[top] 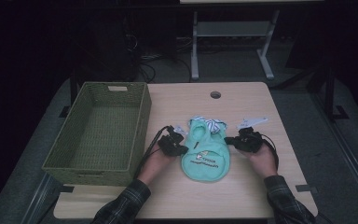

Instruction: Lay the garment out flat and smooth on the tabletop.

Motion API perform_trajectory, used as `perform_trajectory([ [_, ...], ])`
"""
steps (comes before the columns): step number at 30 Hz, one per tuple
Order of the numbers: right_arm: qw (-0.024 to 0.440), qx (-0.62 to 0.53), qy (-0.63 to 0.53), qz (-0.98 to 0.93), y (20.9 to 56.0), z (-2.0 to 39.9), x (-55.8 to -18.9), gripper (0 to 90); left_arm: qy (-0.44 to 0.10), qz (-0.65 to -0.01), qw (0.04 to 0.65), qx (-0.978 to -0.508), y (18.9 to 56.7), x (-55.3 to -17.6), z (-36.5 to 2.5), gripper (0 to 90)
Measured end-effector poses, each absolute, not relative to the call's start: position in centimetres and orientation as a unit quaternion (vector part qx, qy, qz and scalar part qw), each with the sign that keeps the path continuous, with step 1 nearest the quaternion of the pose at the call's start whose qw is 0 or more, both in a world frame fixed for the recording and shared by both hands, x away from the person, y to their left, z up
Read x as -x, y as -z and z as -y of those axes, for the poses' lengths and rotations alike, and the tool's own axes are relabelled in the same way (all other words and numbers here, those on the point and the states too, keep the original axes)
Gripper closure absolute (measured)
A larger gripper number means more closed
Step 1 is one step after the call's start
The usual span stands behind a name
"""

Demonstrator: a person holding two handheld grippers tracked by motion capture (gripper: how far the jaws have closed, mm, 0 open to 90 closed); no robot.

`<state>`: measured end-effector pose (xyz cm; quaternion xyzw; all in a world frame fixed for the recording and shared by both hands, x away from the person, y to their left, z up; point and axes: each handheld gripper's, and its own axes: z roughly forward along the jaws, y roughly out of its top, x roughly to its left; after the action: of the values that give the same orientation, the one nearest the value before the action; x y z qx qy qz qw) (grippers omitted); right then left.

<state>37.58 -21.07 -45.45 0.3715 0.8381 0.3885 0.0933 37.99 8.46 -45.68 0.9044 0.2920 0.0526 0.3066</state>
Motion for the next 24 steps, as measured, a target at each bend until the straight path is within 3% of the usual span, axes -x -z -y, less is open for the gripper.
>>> perform_trajectory([
  [24,0.102,-0.368,-0.345,-0.857,46.8,21.6,-37.1,89.8,-0.002,-0.241,0.31,-0.92,45.6,-34.3,-6.3,89.1],
])
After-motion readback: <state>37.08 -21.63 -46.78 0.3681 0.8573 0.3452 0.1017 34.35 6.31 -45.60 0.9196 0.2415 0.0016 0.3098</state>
